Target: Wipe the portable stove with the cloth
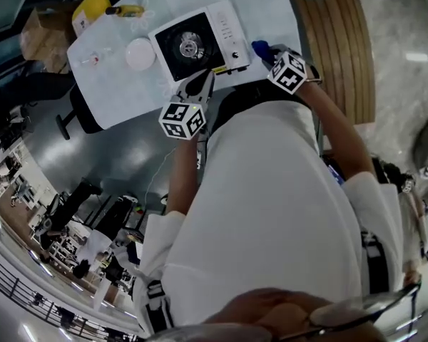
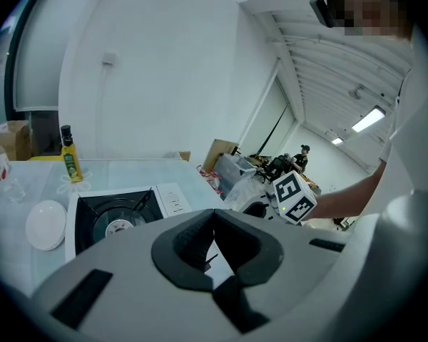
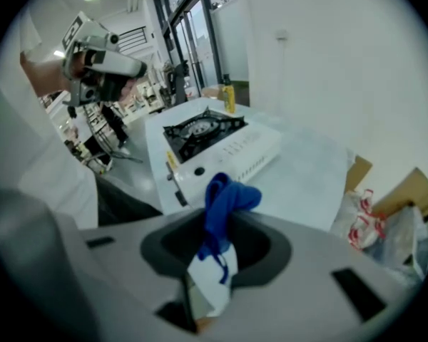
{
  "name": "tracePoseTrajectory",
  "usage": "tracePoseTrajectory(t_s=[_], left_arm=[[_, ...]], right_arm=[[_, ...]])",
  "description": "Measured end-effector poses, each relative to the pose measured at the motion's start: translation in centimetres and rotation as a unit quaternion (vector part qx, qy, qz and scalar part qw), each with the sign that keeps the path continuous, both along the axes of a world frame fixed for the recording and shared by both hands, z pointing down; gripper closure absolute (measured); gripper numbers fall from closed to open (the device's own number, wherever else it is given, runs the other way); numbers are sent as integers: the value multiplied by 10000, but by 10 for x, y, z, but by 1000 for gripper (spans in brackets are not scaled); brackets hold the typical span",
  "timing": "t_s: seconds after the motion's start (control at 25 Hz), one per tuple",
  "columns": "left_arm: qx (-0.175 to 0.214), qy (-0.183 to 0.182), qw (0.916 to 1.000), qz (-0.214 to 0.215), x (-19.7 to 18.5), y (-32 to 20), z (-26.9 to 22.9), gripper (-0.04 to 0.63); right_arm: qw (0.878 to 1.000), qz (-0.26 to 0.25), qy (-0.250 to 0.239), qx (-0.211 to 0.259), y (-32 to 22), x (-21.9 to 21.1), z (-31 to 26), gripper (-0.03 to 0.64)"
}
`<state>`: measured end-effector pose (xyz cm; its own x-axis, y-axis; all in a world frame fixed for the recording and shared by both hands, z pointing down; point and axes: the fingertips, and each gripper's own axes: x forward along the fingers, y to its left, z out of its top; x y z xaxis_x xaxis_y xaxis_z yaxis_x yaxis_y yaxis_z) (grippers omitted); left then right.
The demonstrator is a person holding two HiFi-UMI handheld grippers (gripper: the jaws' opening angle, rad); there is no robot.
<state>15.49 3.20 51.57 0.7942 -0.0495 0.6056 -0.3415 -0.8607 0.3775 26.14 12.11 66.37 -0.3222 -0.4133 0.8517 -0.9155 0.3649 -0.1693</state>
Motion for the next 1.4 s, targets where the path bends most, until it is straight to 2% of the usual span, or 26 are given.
tracePoseTrajectory(t_s=[0.48,0.68,1.08,1.4], left_arm=[[161,152,9987,-459,4,-11,-21,563],[177,278,9981,-521,2,-21,-28,563],[46,471,9986,-241,-19,-62,-24,563],[-108,586,9981,-144,-37,-102,-19,563]], right_arm=[[9996,-205,17,216,-26,19,-19,494],[9994,-188,108,283,-43,29,-23,494],[9984,-130,465,307,-92,34,-39,494],[9991,361,134,159,-143,52,-58,500]])
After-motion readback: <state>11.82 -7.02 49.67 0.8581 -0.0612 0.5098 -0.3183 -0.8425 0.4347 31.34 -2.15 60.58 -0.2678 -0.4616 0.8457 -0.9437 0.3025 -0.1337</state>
